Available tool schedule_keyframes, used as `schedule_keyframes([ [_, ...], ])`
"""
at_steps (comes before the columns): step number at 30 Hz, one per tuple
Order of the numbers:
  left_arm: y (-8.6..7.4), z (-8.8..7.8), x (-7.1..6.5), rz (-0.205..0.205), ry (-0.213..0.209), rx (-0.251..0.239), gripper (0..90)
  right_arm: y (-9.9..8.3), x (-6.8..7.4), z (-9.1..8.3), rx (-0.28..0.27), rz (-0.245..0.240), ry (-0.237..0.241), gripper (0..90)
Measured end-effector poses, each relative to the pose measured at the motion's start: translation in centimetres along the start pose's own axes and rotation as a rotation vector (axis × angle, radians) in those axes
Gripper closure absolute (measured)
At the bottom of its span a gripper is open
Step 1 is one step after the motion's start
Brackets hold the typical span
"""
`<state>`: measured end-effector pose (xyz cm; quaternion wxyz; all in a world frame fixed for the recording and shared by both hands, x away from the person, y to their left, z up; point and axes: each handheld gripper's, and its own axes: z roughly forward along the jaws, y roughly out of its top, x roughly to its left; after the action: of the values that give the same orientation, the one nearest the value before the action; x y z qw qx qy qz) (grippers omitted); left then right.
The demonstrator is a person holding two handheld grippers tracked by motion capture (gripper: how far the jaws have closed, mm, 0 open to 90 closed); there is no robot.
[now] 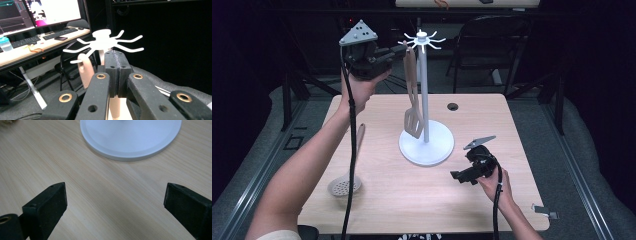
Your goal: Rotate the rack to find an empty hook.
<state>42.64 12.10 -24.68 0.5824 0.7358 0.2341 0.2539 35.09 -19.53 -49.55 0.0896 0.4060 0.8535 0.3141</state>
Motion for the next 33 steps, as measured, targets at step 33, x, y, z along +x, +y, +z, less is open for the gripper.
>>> schedule_keyframes([
  [33,-0.2,0.8,1.5,-0.019,0.05,0.03,90.0,0.0,-0.1,0.0,0.005,0.0,0.004,4.4],
])
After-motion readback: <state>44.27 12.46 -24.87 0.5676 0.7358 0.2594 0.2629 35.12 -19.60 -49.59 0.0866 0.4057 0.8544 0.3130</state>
